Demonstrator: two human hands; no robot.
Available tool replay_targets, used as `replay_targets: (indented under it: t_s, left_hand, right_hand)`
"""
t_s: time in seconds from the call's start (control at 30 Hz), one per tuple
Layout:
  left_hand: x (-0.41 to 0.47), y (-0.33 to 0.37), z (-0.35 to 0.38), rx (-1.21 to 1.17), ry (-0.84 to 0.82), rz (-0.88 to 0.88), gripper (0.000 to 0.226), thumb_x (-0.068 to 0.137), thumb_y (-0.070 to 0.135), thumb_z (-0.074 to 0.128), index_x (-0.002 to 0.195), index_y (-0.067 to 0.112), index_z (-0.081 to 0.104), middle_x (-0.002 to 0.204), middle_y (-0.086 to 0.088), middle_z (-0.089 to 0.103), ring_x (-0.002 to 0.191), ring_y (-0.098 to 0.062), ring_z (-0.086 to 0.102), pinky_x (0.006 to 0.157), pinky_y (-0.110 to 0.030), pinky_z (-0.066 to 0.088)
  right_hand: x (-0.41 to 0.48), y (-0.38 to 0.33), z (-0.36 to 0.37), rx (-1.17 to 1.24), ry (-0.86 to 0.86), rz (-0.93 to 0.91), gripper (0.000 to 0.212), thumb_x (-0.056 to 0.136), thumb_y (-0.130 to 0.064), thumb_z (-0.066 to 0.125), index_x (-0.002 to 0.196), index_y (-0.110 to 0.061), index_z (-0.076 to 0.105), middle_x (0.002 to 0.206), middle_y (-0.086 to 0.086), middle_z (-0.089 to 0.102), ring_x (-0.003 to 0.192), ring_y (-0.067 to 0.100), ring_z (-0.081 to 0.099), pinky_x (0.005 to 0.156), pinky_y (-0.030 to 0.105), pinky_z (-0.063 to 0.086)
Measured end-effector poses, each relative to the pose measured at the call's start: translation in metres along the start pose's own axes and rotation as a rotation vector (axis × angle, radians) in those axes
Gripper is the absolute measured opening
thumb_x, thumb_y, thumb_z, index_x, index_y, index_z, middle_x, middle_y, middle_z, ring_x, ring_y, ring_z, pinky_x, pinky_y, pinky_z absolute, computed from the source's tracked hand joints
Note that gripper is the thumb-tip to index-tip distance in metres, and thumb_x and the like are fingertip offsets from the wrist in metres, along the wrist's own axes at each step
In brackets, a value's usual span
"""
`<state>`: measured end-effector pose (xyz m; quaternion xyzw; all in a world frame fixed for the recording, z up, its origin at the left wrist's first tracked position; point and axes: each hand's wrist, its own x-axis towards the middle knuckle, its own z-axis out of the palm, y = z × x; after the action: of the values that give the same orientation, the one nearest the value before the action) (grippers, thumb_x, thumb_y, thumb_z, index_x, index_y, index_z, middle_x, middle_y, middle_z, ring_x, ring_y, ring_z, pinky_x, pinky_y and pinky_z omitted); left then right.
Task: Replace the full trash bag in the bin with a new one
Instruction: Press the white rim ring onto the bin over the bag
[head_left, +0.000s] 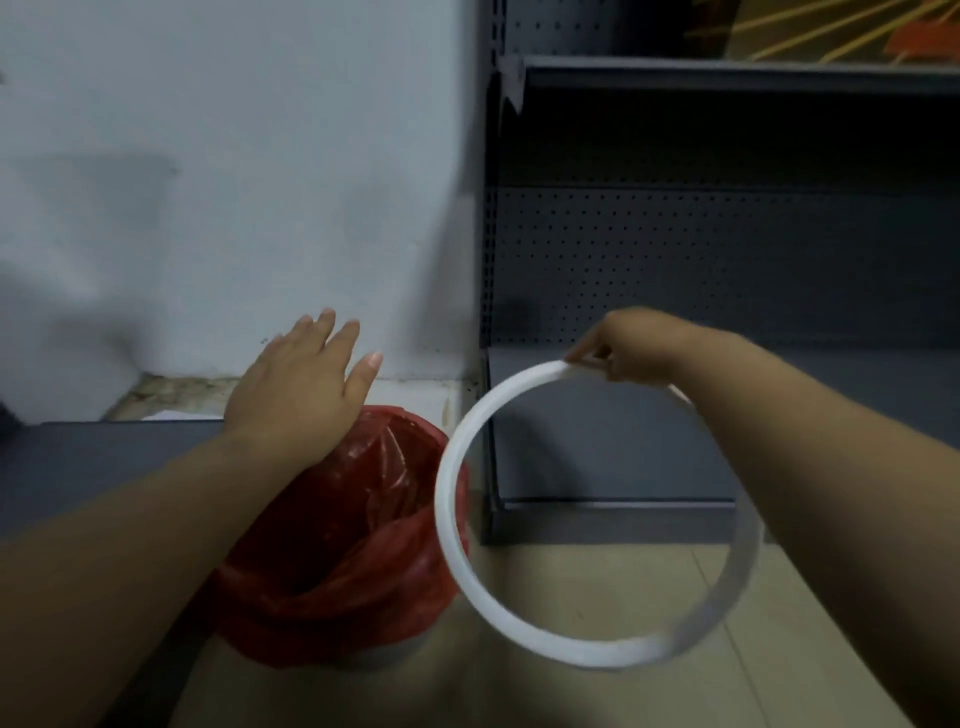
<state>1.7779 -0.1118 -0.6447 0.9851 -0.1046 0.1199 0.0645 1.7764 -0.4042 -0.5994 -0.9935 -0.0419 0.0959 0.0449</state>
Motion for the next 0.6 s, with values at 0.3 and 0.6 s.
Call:
replay_targets:
  t_s: [0.3,0.6]
  left_hand:
    - [-0.018,-0.066,-0.033,0.029,-0.009,-0.129,0.06,0.096,0.047,0.018,0.148,0.016,0.019,0.158,-0.008,0.015,0.146,-0.024,0.012,0.118,-0.04,0.012]
    - [-0.058,-0.115,0.005,-0.076,-0.138,-0.131,0.082,0.081,0.066,0.01,0.146,0.019,0.026,0.156,-0.005,0.024,0.143,-0.021,0.02,0.117,-0.041,0.018]
  right_hand:
    - [0.037,-0.097,-0.013,0.117,0.162,-0.108,0.042,0.092,-0.013,0.054,0.131,-0.029,0.057,0.13,0.008,0.06,0.112,0.027,0.058,0.082,0.028,0.043]
    - [0.06,-0.166,0.068,0.185,0.098,-0.001,0.032,0.093,-0.007,0.051,0.12,-0.016,0.066,0.113,0.014,0.068,0.1,0.032,0.064,0.083,0.035,0.053]
